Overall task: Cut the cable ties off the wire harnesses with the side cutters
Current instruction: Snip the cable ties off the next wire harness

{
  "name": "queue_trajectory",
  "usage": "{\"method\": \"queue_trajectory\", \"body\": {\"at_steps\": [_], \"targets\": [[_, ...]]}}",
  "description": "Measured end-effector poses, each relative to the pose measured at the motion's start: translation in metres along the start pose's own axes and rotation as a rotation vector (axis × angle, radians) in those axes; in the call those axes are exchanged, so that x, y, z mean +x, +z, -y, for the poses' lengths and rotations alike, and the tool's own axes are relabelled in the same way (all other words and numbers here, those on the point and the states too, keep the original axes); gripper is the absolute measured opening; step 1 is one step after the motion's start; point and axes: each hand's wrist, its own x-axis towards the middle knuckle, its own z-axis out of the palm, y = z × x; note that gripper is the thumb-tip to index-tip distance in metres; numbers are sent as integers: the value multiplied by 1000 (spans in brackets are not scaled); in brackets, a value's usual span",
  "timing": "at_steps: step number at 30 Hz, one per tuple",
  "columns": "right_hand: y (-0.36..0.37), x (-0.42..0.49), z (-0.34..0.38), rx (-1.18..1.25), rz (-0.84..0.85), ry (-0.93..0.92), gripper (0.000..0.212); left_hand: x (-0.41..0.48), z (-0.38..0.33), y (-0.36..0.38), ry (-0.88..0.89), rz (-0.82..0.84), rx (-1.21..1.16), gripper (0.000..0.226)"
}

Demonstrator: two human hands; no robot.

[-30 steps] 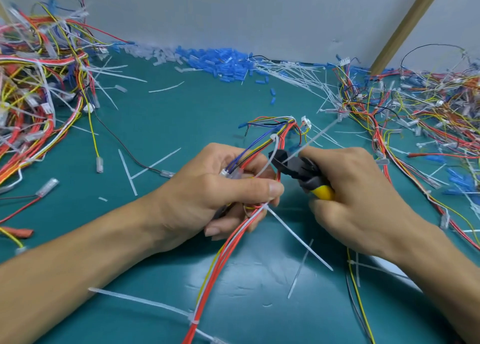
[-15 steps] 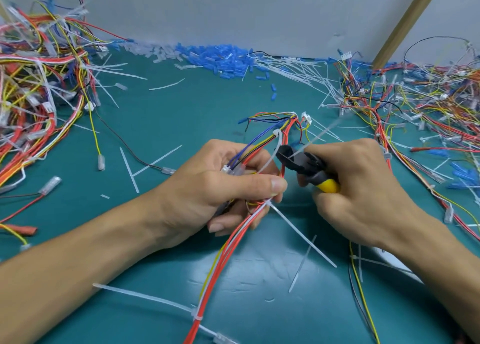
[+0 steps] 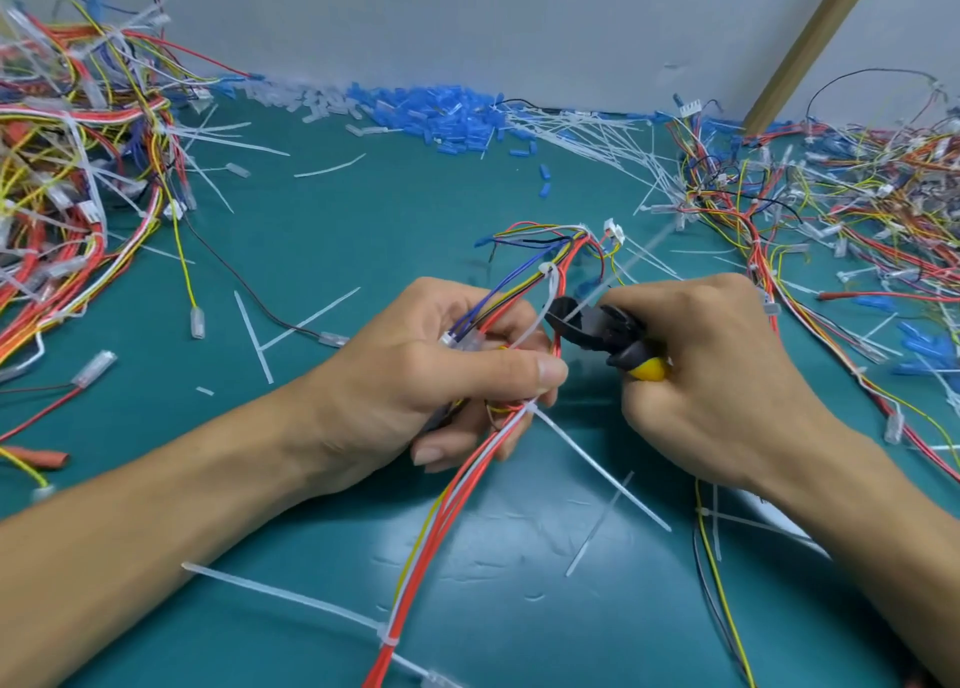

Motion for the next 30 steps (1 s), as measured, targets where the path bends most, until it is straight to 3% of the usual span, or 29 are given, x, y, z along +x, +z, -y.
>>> {"method": "queue_trajectory", "body": {"at_steps": [8,14,18,22,27,30], "targets": [[13,-1,-1,50,27,138,45,2,0,-3,14,-113,-117,15],[-8,-2,-13,-7,264,122,76,2,0,-2,34,-122,-141,13],[-23,0,-21,-14,349,64,73,1,-1,-3,40,-153,-175,13],[-36,-1,-30,-110,468,53,87,1,-3,-3,40,-207,-188,13],[-47,0,-32,-170,385,-26,49,2,-2,-4,46,-234,-214,14],[-45,1,-29,-124,250,-30,34,2,-1,-6,68,-277,-233,14]]}}
